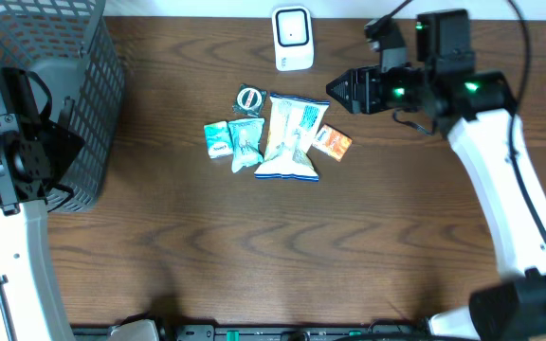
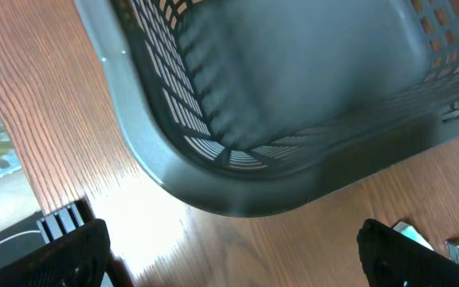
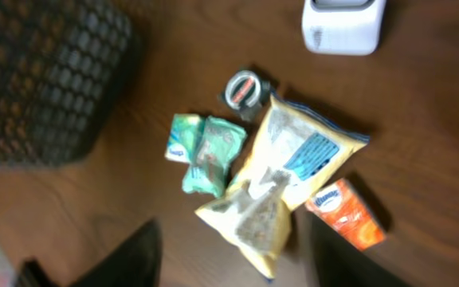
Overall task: Scan the item barcode
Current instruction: 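Move the right gripper toward the white-and-blue snack bag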
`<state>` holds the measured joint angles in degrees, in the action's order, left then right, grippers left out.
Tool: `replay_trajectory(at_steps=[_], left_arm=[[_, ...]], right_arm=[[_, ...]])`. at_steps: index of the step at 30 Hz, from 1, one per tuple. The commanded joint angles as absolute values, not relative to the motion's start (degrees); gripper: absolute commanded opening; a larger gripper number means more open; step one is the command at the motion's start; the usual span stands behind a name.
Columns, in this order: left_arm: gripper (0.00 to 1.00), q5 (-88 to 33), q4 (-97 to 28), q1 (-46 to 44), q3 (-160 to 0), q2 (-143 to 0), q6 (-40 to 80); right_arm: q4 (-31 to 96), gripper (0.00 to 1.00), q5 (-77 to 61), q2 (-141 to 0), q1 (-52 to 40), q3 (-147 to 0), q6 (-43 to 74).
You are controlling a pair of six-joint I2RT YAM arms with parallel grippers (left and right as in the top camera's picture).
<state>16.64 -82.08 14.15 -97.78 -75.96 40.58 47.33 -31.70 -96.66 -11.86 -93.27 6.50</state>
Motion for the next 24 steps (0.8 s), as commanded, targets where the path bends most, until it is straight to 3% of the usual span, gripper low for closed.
replay_trajectory(at_steps=[1, 3, 4, 24], left_arm=[[0.98, 17.2, -82.2, 14.5, -97.7, -75.5, 41.2], [0.98, 17.2, -82.2, 14.5, -97.7, -75.6, 41.2], [0.98, 17.2, -82.2, 14.5, -97.7, -75.5, 41.2], [0.98, 17.2, -82.2, 14.5, -97.7, -75.5, 41.2]], right_arm=[[46.8, 0.31, -33.7, -103.4, -12.8, -94.7, 11.0], [46.7, 0.05, -33.8, -107.4, -13.0, -94.7, 12.6], [46.8, 0.01, -33.8, -109.2, -13.0, -94.7, 13.2], [43.9, 0.01, -33.0, -128.4, -13.3, -94.7, 13.3]])
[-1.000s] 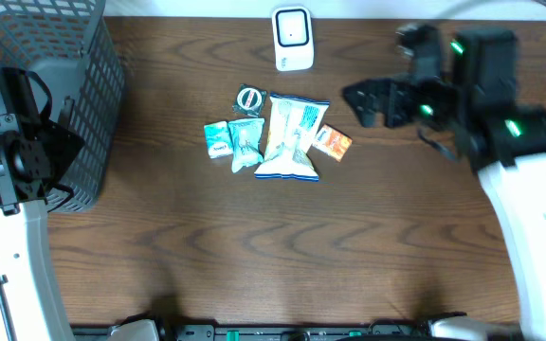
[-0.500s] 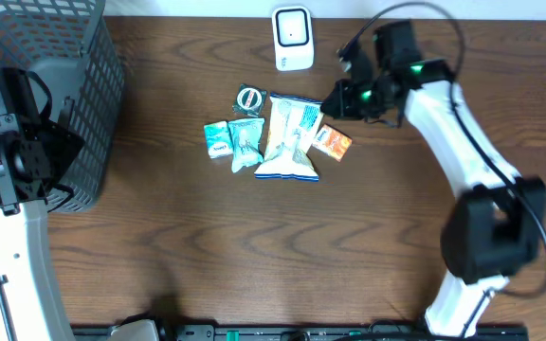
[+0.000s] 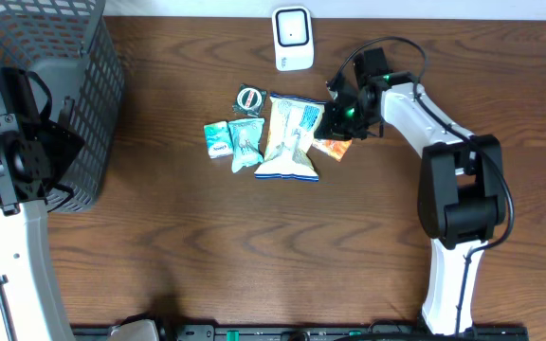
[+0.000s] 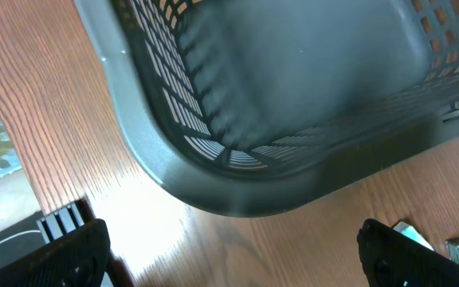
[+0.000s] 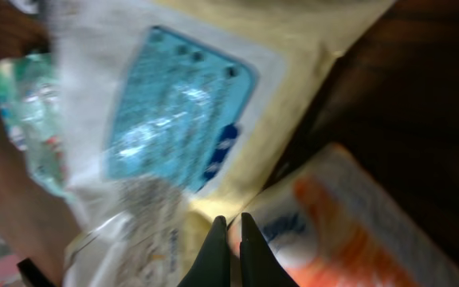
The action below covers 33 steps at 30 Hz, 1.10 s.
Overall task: Scan the item barcode
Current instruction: 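Move the right gripper toward the white-and-blue snack bag, then grasp the snack bag with the right gripper and hold it before the scanner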
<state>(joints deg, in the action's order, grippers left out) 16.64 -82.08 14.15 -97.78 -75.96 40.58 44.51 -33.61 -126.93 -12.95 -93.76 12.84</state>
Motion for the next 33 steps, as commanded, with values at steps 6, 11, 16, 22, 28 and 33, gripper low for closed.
replay_trajectory(at_steps=[6, 11, 16, 22, 28, 33], left_arm=[[0.98, 17.2, -82.2, 14.5, -97.7, -75.5, 41.2], [0.98, 17.2, -82.2, 14.5, -97.7, -75.5, 41.2], [0.97, 17.2, -82.2, 14.5, -97.7, -75.5, 41.2], [0.98, 17.2, -82.2, 14.5, -97.7, -75.5, 41.2], [0.97, 17.2, -82.2, 14.5, -97.7, -75.5, 41.2], [0.98, 17.2, -82.2, 14.5, -97.7, -75.5, 41.2]], right_arm=[[48.1, 0.01, -19.5, -128.1, -12.8, -94.8, 17.5], [54.6, 0.01, -13.0, -125.5, -11.6, -96.5, 18.2], [58.3, 0.01, -13.7, -120.3, -12.5, -99.7, 17.4], [53.8, 0.01, -19.2, -114.1, -16.6, -100.8, 16.0], [48.8, 0.01, -13.6, -115.0, -23.3, -100.3, 16.2], [51.6, 0.02, -5.3, -119.4, -28.0, -100.2, 19.7]])
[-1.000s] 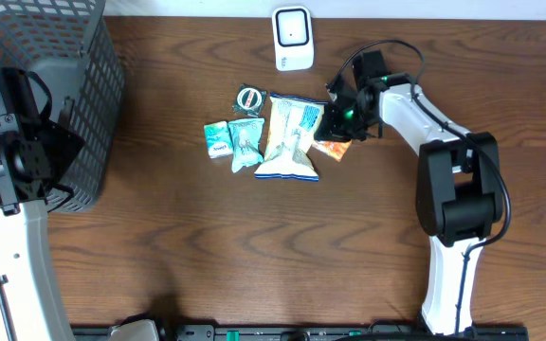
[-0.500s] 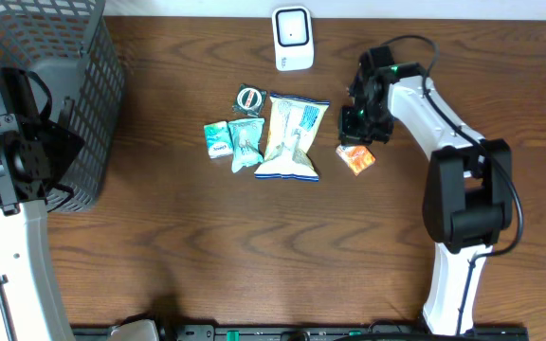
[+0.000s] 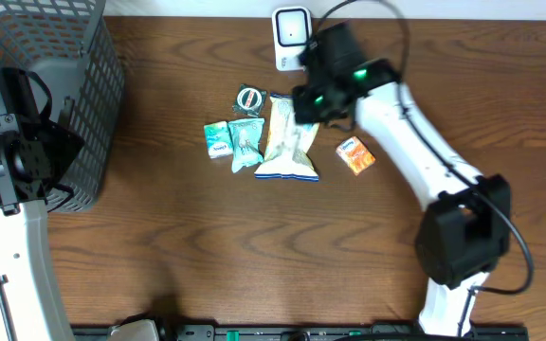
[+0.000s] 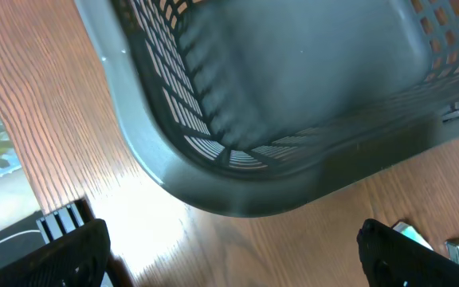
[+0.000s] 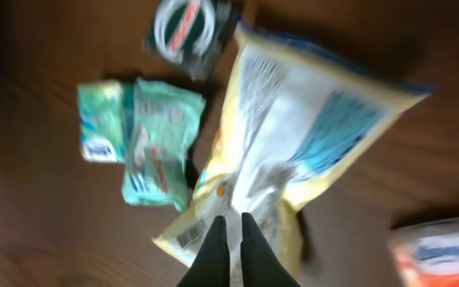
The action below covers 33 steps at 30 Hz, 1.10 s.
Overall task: Scan the item barcode
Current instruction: 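Grasp the snack bag with the right gripper and hold it before the scanner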
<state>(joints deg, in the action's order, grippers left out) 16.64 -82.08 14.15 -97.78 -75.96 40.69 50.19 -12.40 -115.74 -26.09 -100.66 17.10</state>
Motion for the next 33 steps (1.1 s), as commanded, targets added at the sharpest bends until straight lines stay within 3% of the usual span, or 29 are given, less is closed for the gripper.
replay_trajectory(at_steps=[1, 7, 15, 23, 33], left_arm=[[0.98, 17.2, -82.2, 14.5, -97.7, -75.5, 41.2], [0.98, 17.2, -82.2, 14.5, -97.7, -75.5, 41.2], [0.98, 17.2, -82.2, 14.5, -97.7, -75.5, 41.2], [0.98, 17.2, -82.2, 14.5, -97.7, -75.5, 41.2], [0.98, 17.2, -82.2, 14.5, -97.7, -75.5, 41.2]], right_arm=[[52.2, 0.01, -4.3, -120.4, -28.7, -100.1, 20.4], [58.8, 0.01, -3.8, -125.2, -31.4, -100.0, 20.8], [67.5, 0.01, -3.8, -118.1, -31.7, -101.7, 20.8], [57.3, 0.03, -3.7, -110.9, -32.6, -101.7, 20.8], [57.3, 0.01, -3.3, -122.8, -34.7, -100.5, 20.8]])
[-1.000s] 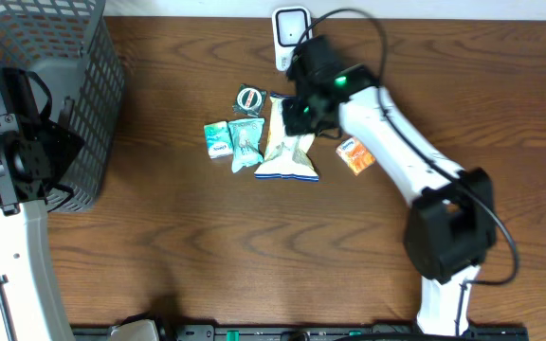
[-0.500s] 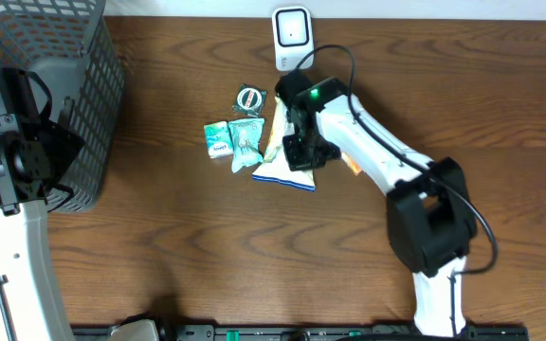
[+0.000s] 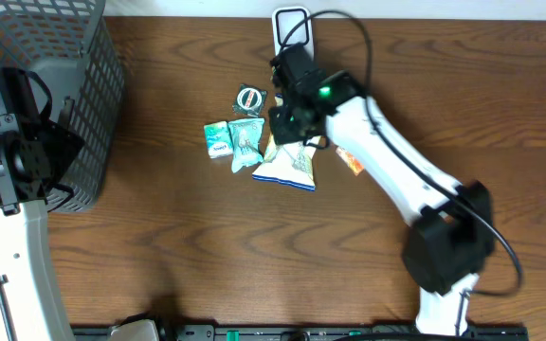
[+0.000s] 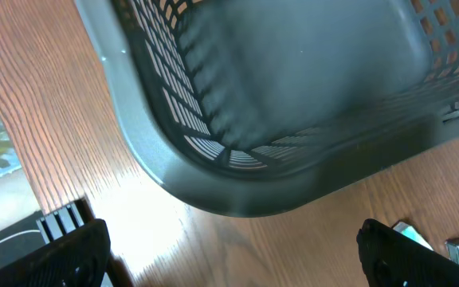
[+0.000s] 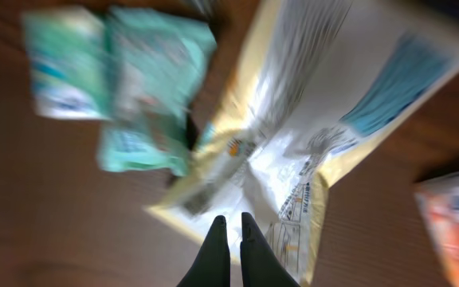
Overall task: Scan the item barcode
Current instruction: 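Grasp the snack bag with the right gripper and hold it before the scanner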
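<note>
A yellow-and-white snack bag point(image 3: 288, 163) point(image 5: 293, 151) lies mid-table among other items. My right gripper point(image 5: 229, 227) is shut, with its tips over the bag's lower half and nothing visible between them; from overhead the right gripper point(image 3: 287, 121) sits over the bag's top. The white scanner point(image 3: 292, 21) stands at the far edge, partly behind the arm. My left gripper point(image 4: 233, 259) is open by the basket point(image 4: 293, 96), far from the items.
Two green packets point(image 3: 232, 142) point(image 5: 146, 88) lie left of the bag, with a round tape-like item point(image 3: 250, 98) behind them. A small orange box point(image 3: 349, 161) point(image 5: 457, 231) peeks out right of the bag. The grey mesh basket point(image 3: 55, 85) fills the far left.
My right gripper, still shut, has moved left and nearer, now lower over the snack bag. The bag has shifted slightly toward the front. The left arm has not moved.
My right gripper was open, high at the right of the items. Then it was shut, down at the orange box beside the bag. Then the box lay farther right and the gripper was above the bag's top. Now it is close over the bag.
</note>
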`<state>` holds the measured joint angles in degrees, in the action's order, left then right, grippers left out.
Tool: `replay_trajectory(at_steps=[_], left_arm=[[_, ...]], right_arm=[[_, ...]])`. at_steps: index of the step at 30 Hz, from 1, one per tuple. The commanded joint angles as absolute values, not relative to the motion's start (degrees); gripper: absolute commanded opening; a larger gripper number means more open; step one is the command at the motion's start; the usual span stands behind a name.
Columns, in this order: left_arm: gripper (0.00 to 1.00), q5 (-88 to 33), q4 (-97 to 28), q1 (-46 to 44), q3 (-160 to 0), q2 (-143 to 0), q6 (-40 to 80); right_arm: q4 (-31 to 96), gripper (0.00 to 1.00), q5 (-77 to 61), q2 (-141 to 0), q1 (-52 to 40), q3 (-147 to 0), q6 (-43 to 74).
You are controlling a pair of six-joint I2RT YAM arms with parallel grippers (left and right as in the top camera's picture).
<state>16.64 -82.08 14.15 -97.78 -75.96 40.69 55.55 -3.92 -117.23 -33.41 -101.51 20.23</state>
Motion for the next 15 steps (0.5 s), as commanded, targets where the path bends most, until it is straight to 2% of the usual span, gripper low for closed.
replay_trajectory(at_steps=[1, 7, 15], left_arm=[[0.98, 17.2, -82.2, 14.5, -97.7, -75.5, 41.2], [0.98, 17.2, -82.2, 14.5, -97.7, -75.5, 41.2], [0.98, 17.2, -82.2, 14.5, -97.7, -75.5, 41.2]], right_arm=[[58.6, 0.01, -3.3, -124.2, -35.0, -100.5, 20.8], [66.5, 0.01, -3.6, -127.1, -35.8, -100.5, 23.7], [70.7, 0.01, -3.0, -117.0, -36.1, -100.5, 23.5]])
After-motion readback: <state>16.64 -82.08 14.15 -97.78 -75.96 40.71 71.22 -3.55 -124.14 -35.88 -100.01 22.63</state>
